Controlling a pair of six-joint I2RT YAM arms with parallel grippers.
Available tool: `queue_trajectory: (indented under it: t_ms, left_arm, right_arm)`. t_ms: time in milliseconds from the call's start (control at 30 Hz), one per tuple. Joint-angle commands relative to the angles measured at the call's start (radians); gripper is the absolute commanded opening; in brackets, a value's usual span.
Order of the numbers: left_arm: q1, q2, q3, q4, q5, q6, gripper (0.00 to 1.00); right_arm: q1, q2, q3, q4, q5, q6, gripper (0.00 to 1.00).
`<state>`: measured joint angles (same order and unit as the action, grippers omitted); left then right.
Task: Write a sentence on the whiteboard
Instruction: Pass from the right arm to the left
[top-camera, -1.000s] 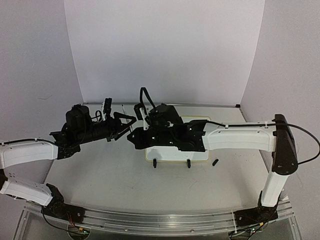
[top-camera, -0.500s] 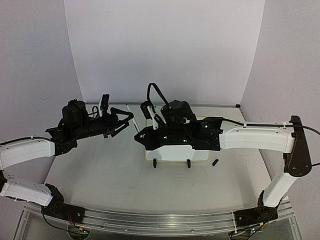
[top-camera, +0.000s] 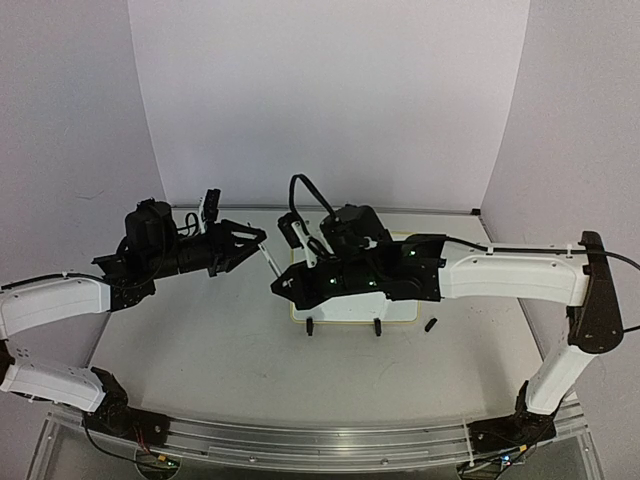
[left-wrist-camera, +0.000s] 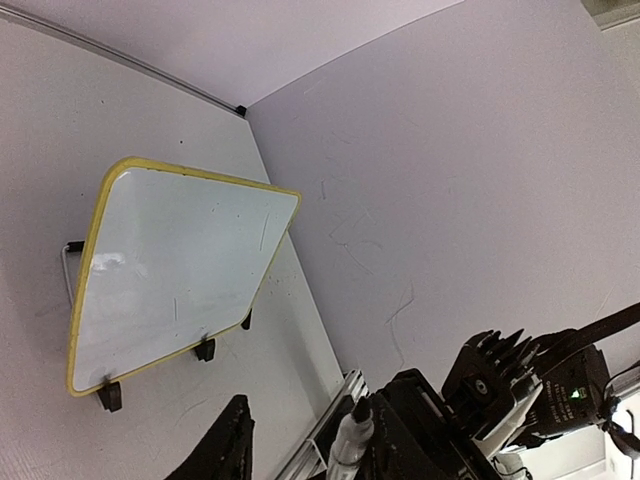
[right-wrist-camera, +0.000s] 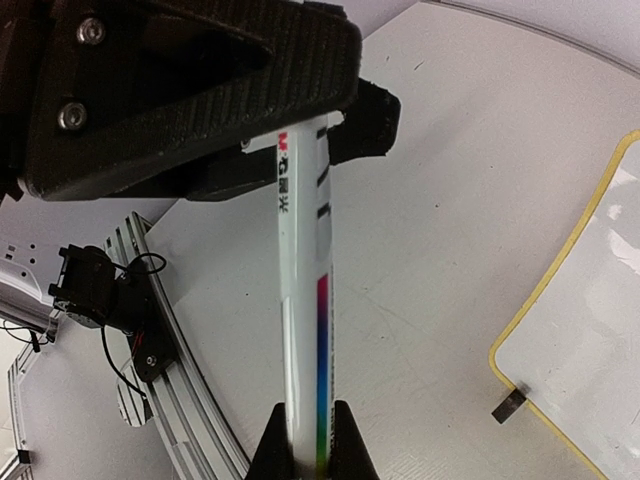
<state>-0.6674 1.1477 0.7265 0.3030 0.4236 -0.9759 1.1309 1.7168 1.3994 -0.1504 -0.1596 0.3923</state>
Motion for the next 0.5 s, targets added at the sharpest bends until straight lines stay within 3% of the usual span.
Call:
queue_trajectory:
  t_ms: [0, 200, 333, 467]
  left_arm:
    - [0.003, -0.003, 0.011, 0.073, -0.001, -0.029, 0.26]
    - [0.004, 0.008, 0.0, 0.112, 0.011, -0.057, 0.02]
    - [0.003, -0.021, -0.036, 0.16, -0.044, -0.106, 0.0]
    - [0.003, -0.056, -0.117, 0.315, -0.137, -0.21, 0.0]
  right_arm:
    - [0.003, 0.004, 0.019, -0.006, -0.026, -0.019, 0.0]
    - [0.003, -0.012, -0.003, -0.013, 0.044, -0.001, 0.01]
    - [0.003, -0.072, -0.073, 0.062, 0.155, 0.067, 0.31]
    - [0.003, -0.146, -0.223, 0.35, 0.175, 0.16, 0.53]
